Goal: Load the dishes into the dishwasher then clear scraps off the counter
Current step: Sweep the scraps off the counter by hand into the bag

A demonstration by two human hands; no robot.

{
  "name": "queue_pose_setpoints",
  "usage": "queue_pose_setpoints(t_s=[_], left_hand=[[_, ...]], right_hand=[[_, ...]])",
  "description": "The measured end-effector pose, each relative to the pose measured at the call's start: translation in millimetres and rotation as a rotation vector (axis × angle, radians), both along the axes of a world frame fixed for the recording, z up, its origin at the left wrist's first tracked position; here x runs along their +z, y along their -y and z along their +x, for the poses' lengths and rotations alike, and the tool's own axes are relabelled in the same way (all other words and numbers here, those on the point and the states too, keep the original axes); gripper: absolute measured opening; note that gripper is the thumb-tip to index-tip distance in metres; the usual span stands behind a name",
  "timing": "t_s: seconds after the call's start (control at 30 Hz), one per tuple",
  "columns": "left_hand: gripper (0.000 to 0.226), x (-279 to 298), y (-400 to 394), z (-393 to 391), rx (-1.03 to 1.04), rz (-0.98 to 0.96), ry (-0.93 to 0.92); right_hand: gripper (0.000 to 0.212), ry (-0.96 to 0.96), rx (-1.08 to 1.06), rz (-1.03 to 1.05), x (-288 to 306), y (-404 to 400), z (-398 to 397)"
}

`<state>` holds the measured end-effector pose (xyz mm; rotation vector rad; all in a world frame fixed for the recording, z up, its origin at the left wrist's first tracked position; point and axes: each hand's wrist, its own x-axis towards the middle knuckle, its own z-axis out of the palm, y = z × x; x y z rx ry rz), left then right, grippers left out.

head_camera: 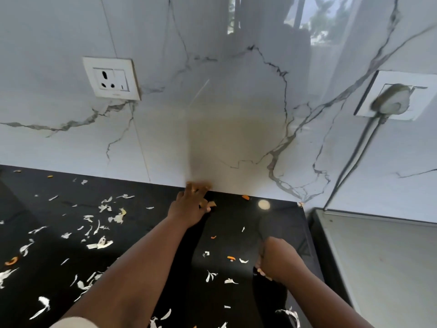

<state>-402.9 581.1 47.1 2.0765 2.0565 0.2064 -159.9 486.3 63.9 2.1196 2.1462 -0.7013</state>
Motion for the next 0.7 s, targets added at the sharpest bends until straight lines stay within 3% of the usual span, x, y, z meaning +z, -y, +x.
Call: queue_pose_setpoints(t_s=[0.23, 0.4, 0.53, 0.7], left_hand=[[0.025, -18, -33, -4, -0.034, 0.046, 0.076], [0.025, -10, -24, -1, 0.041, 0.079, 0.115], [0.033, -4, 5, -6, 0.09, 0.103, 0.181], [0.027, 20, 57, -31, 0.189, 0.161, 0.294]], right_hand=[[0.018, -0.035, -0.054, -0.102, -4, -9, 4], [0.016, -0.047, -0.101, -0.094, -8, -11, 2], [0.012, 0.006, -0.083, 0.0, -5, 0, -3], [0.007, 0.031, -0.066, 0.109, 1, 16, -8]])
